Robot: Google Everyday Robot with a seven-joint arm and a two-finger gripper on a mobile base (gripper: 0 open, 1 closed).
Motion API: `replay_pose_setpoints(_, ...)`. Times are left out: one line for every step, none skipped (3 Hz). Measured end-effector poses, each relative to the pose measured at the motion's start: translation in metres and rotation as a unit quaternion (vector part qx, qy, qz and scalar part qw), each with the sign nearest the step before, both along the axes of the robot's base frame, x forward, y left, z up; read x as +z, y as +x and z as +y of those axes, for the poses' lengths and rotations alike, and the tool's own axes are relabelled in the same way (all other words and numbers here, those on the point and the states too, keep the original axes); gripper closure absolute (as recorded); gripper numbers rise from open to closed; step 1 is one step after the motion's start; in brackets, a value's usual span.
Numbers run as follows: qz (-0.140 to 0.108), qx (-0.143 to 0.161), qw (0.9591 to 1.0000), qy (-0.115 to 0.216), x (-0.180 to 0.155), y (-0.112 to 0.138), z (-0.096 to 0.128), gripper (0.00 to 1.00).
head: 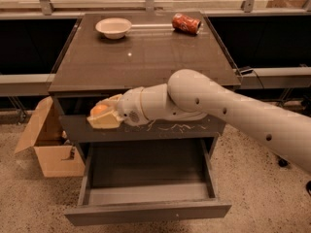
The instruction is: Place orange into middle drawer
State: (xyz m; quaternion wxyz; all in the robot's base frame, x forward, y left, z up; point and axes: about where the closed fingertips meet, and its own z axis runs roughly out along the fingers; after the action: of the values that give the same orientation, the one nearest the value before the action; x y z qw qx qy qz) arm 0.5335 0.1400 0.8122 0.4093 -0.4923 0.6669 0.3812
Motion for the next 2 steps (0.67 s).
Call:
replay_pose_setpoints(0.0, 0.0, 1.0, 0.0, 0.0, 0.0, 0.0, 1.0)
replay_pose_setpoints(0.03, -0.01, 0.9994, -0.015, -0.051, -0.005, -0.011, 1.0)
